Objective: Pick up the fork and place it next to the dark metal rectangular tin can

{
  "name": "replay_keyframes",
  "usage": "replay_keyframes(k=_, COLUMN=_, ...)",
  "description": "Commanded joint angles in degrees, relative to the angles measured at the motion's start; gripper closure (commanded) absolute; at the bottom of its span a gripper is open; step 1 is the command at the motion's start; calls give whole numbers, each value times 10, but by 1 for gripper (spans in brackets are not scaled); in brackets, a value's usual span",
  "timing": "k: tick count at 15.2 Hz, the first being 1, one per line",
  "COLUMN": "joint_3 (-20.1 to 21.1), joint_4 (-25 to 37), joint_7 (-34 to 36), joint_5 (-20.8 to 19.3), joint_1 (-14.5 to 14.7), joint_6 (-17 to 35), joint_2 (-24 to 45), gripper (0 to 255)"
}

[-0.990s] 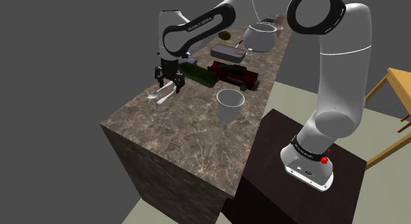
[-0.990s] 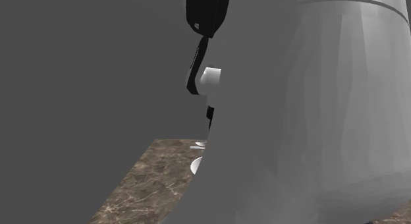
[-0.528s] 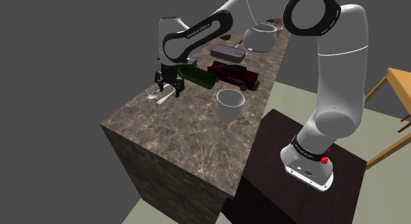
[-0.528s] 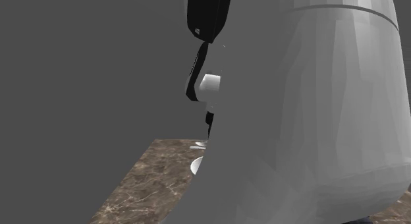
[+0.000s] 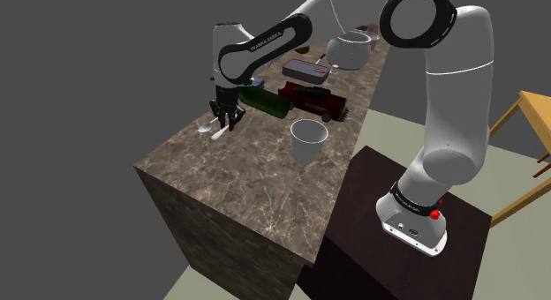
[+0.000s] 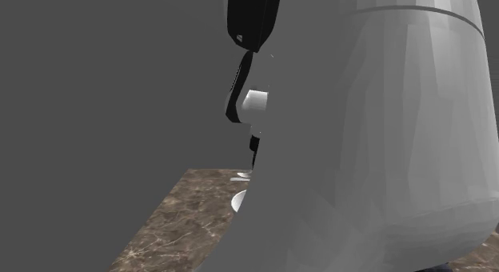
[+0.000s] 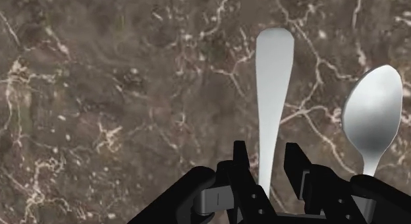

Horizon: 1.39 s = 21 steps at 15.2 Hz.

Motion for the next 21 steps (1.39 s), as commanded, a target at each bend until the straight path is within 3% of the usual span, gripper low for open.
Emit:
replay_keyframes(k=1, joint_3=0, joint_4=0, joint_7=0, joint_5=0, joint_1=0, joint_6=0, joint_2=0, gripper=255)
replay_keyframes(k=6, joint_3=0, joint_4=0, joint_7=0, joint_5=0, joint_1=0, joint_6=0, joint_2=0, gripper=255)
replay_keyframes(k=21, joint_3=9, joint_4=46, joint_7=1, joint_5=14, joint_1=-6, joint_6=-94, joint_2=-50, gripper=255)
